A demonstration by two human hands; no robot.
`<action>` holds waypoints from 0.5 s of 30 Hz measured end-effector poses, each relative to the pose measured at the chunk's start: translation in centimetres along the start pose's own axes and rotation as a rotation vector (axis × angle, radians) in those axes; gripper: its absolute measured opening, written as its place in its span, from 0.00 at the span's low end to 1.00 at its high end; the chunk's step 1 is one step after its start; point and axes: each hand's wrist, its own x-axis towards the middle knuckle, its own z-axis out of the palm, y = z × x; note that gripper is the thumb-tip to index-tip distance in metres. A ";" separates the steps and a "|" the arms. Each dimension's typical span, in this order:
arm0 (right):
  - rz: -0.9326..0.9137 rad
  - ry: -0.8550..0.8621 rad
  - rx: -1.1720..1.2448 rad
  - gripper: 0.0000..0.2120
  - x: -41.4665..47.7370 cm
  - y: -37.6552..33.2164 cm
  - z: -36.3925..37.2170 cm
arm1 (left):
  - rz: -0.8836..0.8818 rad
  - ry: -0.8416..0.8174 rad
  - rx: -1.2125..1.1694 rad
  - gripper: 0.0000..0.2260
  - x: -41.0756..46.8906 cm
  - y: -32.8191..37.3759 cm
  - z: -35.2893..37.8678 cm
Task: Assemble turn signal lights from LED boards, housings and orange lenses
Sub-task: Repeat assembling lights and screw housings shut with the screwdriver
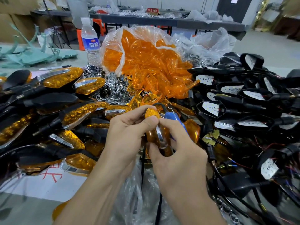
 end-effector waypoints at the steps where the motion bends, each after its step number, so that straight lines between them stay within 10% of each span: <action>1: 0.022 -0.028 -0.006 0.22 0.0 0.0 -0.1 | 0.000 -0.004 0.018 0.09 -0.1 0.0 0.0; 15: 0.307 -0.242 0.568 0.17 2.1 1.0 -2.7 | -0.061 -0.333 -0.113 0.14 -0.1 1.7 -0.7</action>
